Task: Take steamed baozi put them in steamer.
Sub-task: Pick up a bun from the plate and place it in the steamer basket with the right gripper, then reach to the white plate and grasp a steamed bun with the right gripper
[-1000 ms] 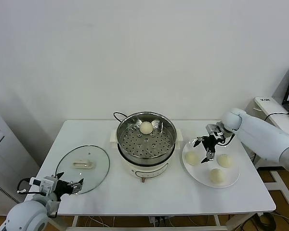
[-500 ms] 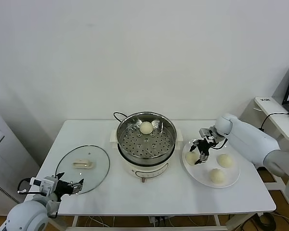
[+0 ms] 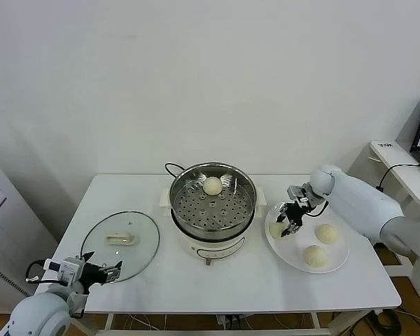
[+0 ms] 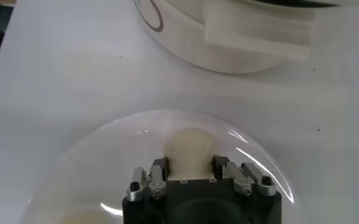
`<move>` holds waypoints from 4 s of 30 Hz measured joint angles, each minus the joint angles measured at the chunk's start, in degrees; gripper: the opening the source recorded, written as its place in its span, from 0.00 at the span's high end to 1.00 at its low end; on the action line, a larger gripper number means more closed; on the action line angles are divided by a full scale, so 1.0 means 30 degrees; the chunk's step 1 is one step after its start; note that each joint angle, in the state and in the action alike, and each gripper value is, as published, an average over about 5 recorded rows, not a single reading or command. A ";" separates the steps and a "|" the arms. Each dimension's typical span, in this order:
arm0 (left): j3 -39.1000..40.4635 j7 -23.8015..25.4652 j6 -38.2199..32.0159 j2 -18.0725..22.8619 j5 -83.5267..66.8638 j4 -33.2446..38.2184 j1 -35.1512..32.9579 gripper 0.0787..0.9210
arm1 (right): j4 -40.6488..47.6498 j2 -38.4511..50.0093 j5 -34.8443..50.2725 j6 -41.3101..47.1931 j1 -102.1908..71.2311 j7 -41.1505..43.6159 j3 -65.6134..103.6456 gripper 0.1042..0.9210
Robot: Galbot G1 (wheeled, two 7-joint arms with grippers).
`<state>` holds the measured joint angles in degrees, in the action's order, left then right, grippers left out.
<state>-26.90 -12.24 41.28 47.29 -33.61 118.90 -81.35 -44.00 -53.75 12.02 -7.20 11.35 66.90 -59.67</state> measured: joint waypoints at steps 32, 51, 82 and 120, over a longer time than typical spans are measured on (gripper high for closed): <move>0.0097 -0.0043 0.0098 -0.0356 -0.0248 -0.0097 0.0218 0.12 | -0.5052 -0.2160 1.2832 0.6980 1.0142 -0.1526 -0.7663 0.56; 0.0350 -0.0018 0.0091 -0.0320 -0.0268 -0.0313 0.0484 0.12 | -0.2813 -0.7026 1.3200 0.8883 0.7341 -0.3960 -0.7340 0.56; 0.0136 -0.0048 0.0126 -0.0287 -0.0647 -0.0142 0.0430 0.12 | -0.2775 -0.7139 1.2110 0.9204 0.6894 -0.4211 -0.7074 0.12; -0.0061 -0.0045 0.0299 -0.0421 -0.0968 0.0005 0.0644 0.12 | -0.7246 0.5590 0.1945 0.3546 0.4113 0.1254 -0.5145 0.12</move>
<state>-27.09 -12.37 42.18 46.03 -36.52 118.92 -79.42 -65.73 -36.98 17.86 3.44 23.68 70.66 -75.11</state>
